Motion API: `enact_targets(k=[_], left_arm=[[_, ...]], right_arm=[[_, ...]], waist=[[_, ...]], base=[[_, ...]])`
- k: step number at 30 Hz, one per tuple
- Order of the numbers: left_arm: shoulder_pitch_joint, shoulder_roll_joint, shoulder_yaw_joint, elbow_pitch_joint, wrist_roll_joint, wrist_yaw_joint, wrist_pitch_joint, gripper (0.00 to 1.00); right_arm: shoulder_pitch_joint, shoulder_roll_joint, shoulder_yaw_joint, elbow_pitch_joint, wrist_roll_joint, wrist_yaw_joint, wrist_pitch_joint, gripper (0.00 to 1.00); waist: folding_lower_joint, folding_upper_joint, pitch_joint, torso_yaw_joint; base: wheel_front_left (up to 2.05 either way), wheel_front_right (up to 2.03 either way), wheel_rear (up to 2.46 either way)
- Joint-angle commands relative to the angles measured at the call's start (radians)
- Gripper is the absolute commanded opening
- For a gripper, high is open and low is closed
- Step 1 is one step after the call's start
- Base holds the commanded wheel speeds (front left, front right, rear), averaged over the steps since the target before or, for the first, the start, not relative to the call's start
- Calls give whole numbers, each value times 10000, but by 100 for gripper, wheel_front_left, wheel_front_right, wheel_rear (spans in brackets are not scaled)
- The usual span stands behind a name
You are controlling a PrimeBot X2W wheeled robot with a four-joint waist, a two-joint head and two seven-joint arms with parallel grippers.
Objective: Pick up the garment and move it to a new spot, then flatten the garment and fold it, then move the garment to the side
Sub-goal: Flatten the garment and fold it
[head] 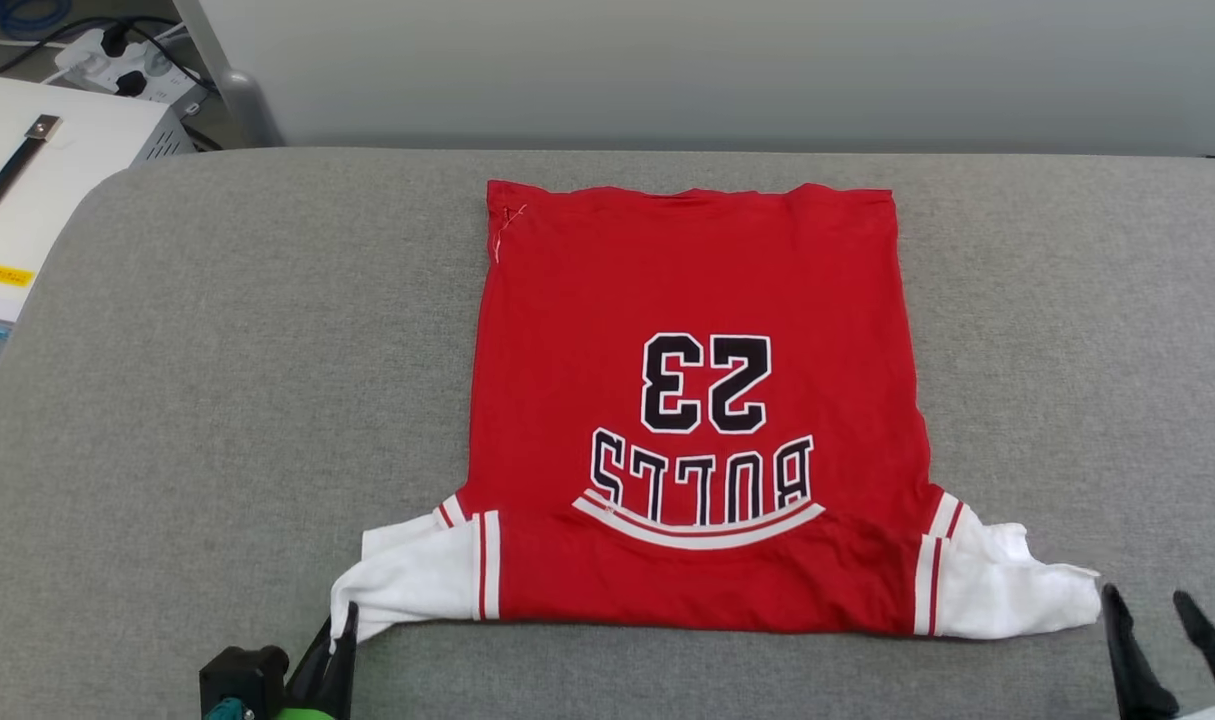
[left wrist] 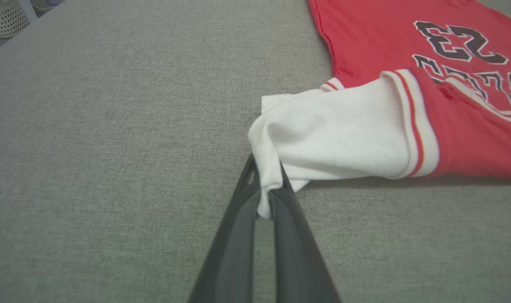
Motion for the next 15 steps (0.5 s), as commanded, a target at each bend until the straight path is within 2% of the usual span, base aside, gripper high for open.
enact_targets(k=[1, 6, 9, 12, 15], left_arm=[[-192, -103, 68, -158, 196, -52, -57, 0], [-536, -461, 222, -847, 786, -142, -57, 0], [-803, -630, 238, -1174, 1079, -186, -57, 0], [-1021, -808, 284, -1490, 1301, -212, -57, 0], [-1286, -1027, 319, -1802, 1538, -291, -57, 0]], right_arm=[[-337, -96, -160, -372, -132, -7, 0, 100], [-1804, -709, -903, -2125, -545, -7, 383, 100], [-3309, -1358, -906, -2552, -721, -7, 1051, 100], [-4931, -2016, -506, -2634, -833, -7, 1916, 100], [-6783, -2628, 201, -2014, -632, -7, 3100, 100]], waist=[[1, -1, 122, 102], [1, -1, 647, 445], [1, -1, 1105, 709], [1, -1, 1563, 906], [1, -1, 2123, 1201]], base=[[0, 0, 0], [0, 0, 0], [0, 0, 0], [0, 0, 0], [0, 0, 0]])
